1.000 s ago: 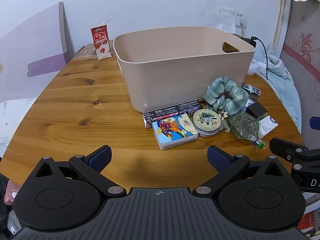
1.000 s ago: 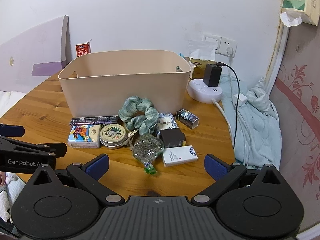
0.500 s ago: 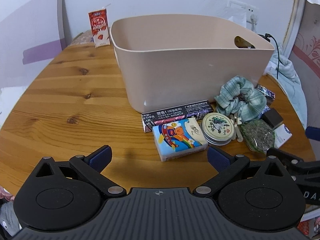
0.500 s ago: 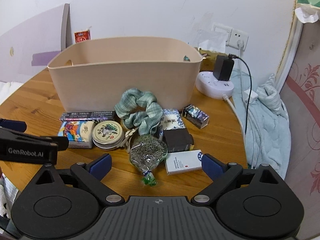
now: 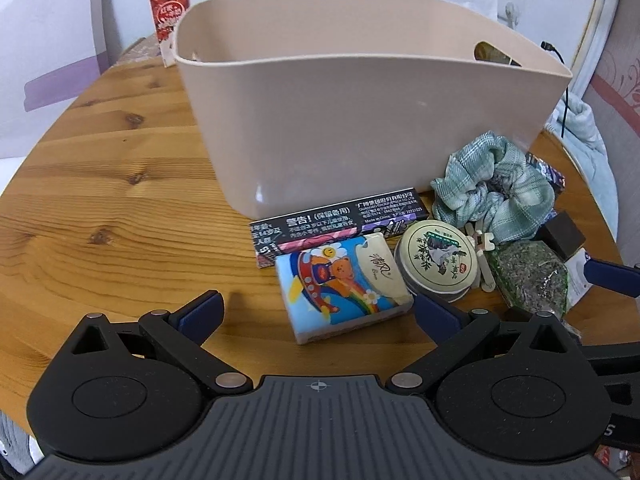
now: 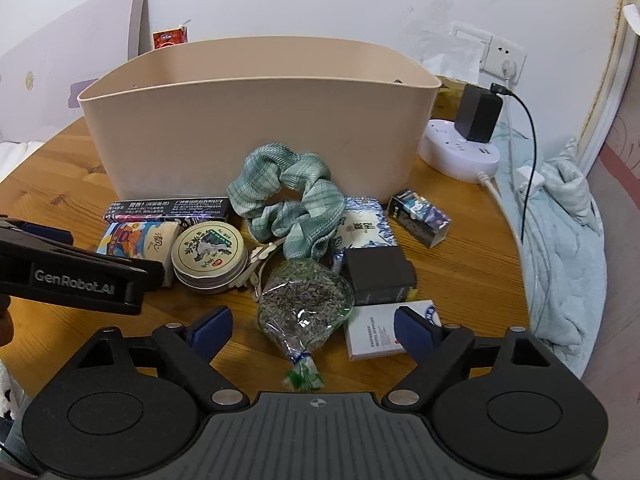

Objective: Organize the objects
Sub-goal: 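Grasp the cartoon tissue pack with the left tool while the right tool grasps the herb bag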

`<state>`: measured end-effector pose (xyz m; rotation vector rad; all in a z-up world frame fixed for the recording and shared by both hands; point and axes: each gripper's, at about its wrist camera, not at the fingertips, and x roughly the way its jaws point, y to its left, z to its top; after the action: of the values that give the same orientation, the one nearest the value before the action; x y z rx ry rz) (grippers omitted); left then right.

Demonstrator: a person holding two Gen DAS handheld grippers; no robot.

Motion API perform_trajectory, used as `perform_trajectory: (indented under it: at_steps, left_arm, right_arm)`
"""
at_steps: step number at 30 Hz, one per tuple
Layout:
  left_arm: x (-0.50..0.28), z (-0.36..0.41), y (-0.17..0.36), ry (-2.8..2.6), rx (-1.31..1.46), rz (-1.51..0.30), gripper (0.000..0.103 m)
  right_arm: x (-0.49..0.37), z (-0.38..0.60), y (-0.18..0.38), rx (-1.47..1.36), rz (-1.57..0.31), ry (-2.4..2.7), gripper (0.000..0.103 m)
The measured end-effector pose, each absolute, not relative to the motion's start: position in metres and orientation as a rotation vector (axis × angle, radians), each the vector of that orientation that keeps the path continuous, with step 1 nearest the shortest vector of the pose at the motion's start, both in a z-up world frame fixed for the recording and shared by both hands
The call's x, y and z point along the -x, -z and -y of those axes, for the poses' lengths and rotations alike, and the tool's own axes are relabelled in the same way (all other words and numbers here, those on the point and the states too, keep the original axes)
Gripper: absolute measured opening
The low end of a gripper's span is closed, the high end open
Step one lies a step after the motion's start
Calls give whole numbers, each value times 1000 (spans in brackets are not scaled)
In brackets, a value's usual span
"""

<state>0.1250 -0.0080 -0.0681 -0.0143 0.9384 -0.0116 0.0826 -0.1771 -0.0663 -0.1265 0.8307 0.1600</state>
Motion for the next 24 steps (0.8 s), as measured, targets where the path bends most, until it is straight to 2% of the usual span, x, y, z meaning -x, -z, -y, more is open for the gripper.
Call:
perform_trajectory:
  at_steps: [3, 9, 10, 13, 16, 22, 24]
  left_arm:
    - [-130, 10, 73, 16, 22, -959, 103]
    - [-134, 12, 79, -7, 12, -963, 103]
    - [-133, 9, 78, -8, 23, -961, 103]
    - [-133, 6, 79, -14, 33, -952, 102]
    - [-129, 6, 78, -25, 19, -933, 93]
    - [-119, 5, 75, -13, -4, -890, 72]
    - [-118, 3, 74, -3, -4, -889, 70]
  right_arm:
    - [-87, 175, 69, 135, -824, -169, 86]
    - [-90, 172, 73, 151, -828, -169, 74]
    - [-90, 172, 73, 151, -829, -170, 69]
    - [-90, 173, 72, 152, -827, -164, 60]
    - [-87, 174, 70, 139, -823, -167, 51]
    - [-84, 176, 70, 110, -811, -155, 47]
    - [-83, 177, 70, 96, -811, -158, 46]
